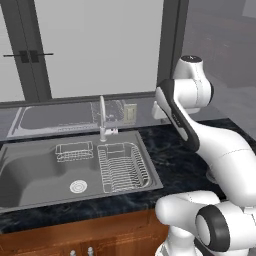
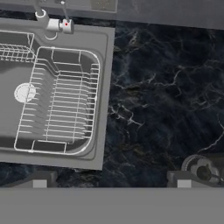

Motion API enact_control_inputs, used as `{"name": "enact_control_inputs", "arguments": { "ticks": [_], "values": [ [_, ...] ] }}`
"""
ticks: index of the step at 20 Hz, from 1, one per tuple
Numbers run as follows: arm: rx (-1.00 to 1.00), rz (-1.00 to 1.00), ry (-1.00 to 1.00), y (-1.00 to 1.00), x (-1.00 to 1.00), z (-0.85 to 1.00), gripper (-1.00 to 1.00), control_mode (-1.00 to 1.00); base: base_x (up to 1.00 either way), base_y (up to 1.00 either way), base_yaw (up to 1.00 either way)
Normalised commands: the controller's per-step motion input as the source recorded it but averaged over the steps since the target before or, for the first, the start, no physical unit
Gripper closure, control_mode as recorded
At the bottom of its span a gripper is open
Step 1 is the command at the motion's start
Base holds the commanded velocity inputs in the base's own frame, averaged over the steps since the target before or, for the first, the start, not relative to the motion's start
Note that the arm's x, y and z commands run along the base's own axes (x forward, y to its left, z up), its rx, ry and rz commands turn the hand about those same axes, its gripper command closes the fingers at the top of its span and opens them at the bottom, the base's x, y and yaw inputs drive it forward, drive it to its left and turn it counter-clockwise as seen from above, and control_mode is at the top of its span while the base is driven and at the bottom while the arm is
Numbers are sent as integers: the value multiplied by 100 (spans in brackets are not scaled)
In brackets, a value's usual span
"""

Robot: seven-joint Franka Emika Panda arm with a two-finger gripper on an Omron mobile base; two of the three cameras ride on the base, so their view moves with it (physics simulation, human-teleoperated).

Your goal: Turn on the sink faucet and place the jug under the water for a few seconds to fill it up.

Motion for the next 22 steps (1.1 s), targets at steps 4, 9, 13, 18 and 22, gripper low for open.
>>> {"name": "enact_control_inputs", "arguments": {
  "ticks": [4,9,13,18,22],
  "values": [
    [0,0,0,0,0,0,-100,100,0,0,0],
    [0,0,0,0,0,0,-100,100,0,0,0],
    [0,0,0,0,0,0,-100,100,0,0,0],
    [0,7,-40,-2,6,-38,-100,-100,0,0,0],
    [0,27,-64,12,46,-47,-100,-100,0,0,0]
  ]
}}
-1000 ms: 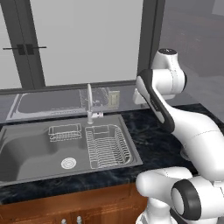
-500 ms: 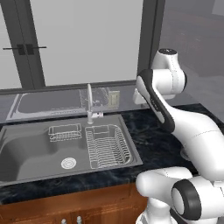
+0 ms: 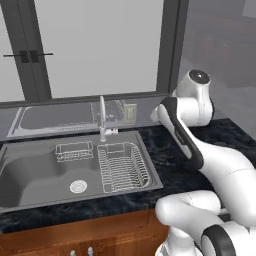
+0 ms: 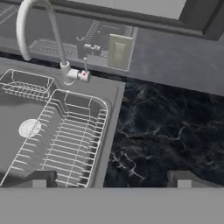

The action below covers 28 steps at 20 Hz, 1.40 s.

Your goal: Turn on the sink faucet and place the jug under the water for a few seconds to fill it up.

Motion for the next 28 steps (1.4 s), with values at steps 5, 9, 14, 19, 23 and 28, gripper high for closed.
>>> {"name": "enact_control_inputs", "arguments": {
  "ticks": [5,9,14,19,23,28],
  "values": [
    [0,39,-32,18,74,-27,-100,-100,0,0,0],
    [0,38,0,15,80,-20,-100,-100,0,0,0],
    [-1,23,7,6,56,-29,-100,-100,0,0,0],
    [0,11,0,11,31,-23,-100,-100,0,0,0],
    [0,3,0,32,27,-30,-100,-100,0,0,0],
    [0,0,0,45,37,-35,-100,-100,0,0,0]
  ]
}}
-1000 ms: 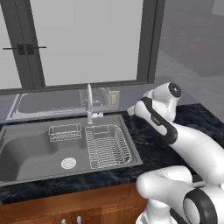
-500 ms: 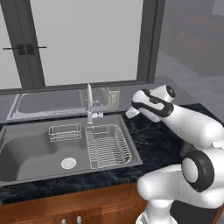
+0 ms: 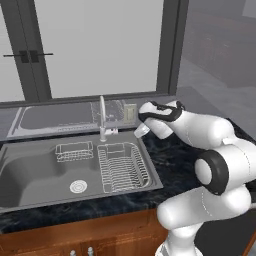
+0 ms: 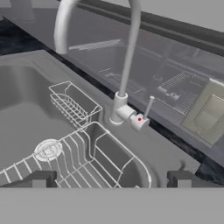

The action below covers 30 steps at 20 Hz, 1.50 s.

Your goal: Turn on the sink faucet and place the jug under the water for a few seconds to fill it up.

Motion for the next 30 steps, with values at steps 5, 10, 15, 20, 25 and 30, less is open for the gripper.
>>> {"name": "enact_control_inputs", "arguments": {
  "ticks": [5,10,15,20,25,30],
  "values": [
    [1,7,-4,16,37,-37,-100,-100,0,0,0],
    [5,16,-5,0,24,-30,-100,-100,0,0,0],
    [7,13,0,0,27,-14,-100,-100,0,0,0],
    [9,13,0,0,37,-2,-100,-100,0,0,0],
    [14,12,0,0,45,0,-100,-100,0,0,0],
    [12,12,0,0,46,-4,-100,-100,0,0,0]
  ]
}}
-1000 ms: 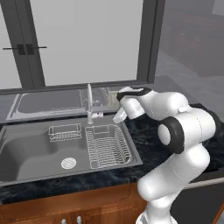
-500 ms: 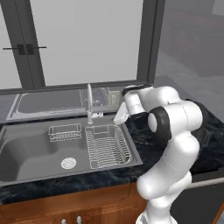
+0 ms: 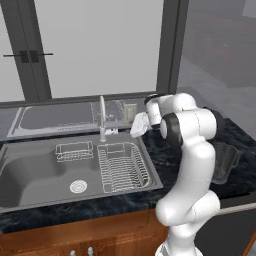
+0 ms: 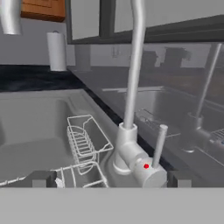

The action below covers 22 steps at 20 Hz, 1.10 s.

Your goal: Turn on the sink faucet and place the jug under the water for a few seconds to fill it up.

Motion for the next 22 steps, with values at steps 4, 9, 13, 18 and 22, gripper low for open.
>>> {"name": "enact_control_inputs", "arguments": {
  "ticks": [4,9,13,18,22],
  "values": [
    [6,9,0,9,38,-19,-100,-100,0,0,0],
    [1,3,0,35,36,-21,-100,-100,0,0,0],
    [0,0,0,43,36,-11,-100,-100,0,0,0],
    [0,0,0,21,19,-5,-100,-100,0,0,0],
    [0,0,0,14,17,-8,-100,-100,0,0,0]
  ]
}}
